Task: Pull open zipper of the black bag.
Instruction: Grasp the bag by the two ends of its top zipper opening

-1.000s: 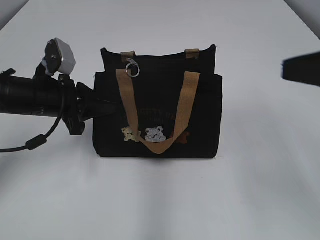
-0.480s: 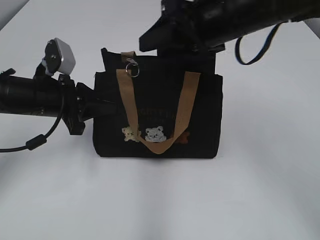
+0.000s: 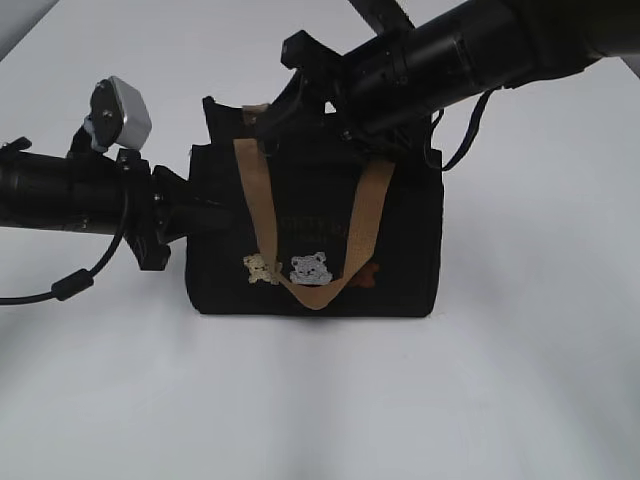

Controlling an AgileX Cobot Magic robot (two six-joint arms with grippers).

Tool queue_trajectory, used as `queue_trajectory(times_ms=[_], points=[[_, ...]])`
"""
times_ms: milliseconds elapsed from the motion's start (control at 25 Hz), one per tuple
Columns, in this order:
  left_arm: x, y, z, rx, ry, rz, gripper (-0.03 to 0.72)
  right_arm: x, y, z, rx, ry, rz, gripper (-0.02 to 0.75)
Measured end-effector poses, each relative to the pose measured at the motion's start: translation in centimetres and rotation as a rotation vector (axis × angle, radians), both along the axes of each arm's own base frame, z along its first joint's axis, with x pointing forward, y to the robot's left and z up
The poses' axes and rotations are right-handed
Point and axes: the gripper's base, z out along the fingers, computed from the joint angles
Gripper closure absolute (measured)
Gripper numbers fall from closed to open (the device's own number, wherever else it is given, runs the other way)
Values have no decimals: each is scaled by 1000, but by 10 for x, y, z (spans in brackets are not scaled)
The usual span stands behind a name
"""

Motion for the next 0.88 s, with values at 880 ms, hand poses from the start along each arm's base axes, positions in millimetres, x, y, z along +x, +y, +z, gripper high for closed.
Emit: queue_trajectory(times_ms=[880], points=[[1,0,-2,-9,7,-1,627,7,21,-28,23,60,-114,440]])
